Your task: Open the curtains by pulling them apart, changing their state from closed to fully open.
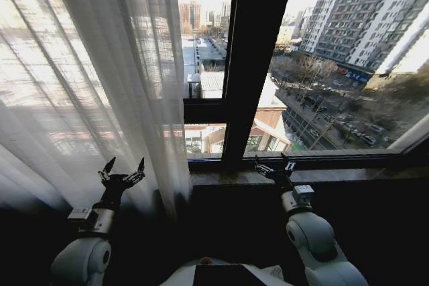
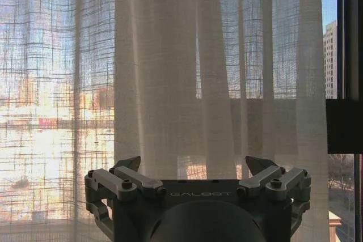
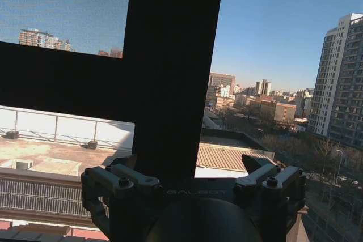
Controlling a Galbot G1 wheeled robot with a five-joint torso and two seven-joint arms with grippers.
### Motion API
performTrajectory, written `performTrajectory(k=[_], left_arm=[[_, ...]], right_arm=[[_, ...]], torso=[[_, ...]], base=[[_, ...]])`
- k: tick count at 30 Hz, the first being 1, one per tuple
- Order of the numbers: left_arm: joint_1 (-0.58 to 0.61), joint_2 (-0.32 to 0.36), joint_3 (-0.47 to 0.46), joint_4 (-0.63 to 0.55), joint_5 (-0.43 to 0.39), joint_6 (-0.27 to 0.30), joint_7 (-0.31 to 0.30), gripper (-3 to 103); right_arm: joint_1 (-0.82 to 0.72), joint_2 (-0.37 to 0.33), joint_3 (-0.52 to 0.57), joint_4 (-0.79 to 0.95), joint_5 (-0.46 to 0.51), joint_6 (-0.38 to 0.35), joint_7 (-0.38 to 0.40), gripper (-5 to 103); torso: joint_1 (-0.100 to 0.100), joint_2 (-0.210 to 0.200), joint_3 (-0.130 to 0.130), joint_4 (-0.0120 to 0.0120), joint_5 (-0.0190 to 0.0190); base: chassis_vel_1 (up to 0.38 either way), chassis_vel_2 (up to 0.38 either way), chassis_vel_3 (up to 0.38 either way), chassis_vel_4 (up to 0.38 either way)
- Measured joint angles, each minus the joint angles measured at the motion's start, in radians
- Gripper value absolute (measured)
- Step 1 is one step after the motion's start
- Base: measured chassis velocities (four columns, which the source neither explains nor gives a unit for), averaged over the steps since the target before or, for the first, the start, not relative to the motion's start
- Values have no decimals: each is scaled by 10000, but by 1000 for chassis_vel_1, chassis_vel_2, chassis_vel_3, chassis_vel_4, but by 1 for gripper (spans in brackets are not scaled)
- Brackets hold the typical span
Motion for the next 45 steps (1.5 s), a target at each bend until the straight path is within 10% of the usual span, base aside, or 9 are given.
performTrajectory(k=[22, 45], left_arm=[[-1778, 873, 3381, 313, 761, 1537, 21, 100], [-4267, 1169, 4359, 2856, 526, 1831, 15, 100]], right_arm=[[-27, -14, 52, -91, -6, 6, 33, 100], [-250, 321, 436, -198, -49, 42, 263, 100]], torso=[[1, -2, 2, -3, 9], [3, -1, 2, -2, 6]], base=[[-10, -9, 13, 12], [0, 0, 0, 0]])
